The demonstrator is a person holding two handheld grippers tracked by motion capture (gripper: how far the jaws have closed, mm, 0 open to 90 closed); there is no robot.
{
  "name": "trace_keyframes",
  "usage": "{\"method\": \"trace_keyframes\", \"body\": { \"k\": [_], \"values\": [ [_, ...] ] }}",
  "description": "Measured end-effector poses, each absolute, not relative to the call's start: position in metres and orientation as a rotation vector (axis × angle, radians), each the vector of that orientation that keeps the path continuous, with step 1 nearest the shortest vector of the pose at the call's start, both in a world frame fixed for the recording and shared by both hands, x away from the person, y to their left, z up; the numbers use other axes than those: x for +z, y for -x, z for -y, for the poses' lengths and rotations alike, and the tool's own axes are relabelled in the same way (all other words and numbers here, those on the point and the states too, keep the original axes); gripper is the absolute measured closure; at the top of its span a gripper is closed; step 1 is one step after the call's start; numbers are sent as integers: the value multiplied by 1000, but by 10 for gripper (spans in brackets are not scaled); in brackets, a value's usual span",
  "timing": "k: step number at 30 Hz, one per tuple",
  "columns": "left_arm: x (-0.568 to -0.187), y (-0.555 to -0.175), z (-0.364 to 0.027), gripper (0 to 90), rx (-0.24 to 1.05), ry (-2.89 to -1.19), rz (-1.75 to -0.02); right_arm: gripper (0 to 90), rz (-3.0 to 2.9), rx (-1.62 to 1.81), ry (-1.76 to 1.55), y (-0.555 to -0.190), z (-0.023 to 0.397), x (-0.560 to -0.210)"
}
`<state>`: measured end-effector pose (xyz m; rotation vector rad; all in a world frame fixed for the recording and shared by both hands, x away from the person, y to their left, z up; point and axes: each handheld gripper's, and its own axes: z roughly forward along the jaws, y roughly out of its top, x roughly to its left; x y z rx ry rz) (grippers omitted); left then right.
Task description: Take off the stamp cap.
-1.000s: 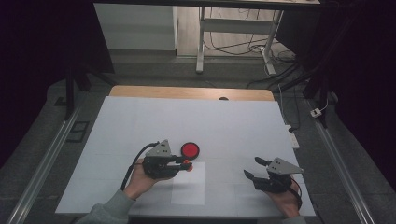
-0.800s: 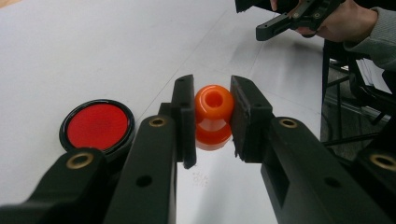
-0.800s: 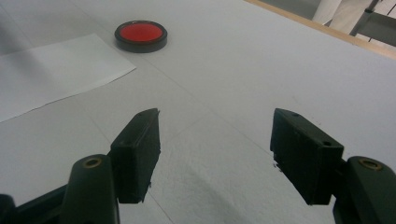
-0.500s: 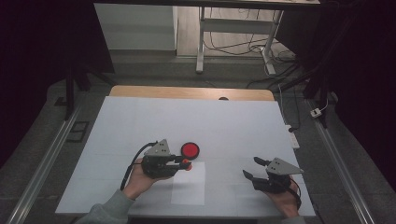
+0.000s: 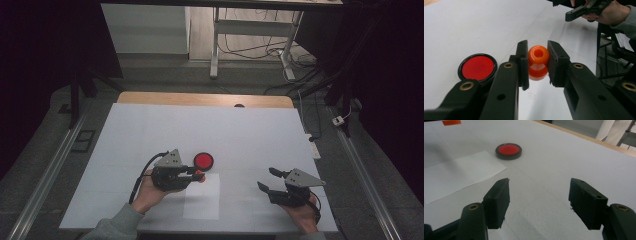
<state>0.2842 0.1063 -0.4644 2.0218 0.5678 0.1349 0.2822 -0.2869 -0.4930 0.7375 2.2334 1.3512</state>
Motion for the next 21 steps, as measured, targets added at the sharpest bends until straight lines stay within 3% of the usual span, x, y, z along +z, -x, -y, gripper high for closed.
{"method": "trace_keyframes", "body": {
  "k": [21],
  "values": [
    [-464, -285, -105, 723, 135, -2023, -567, 329, -2252, 1359, -698, -279, 275, -492]
  ]
}}
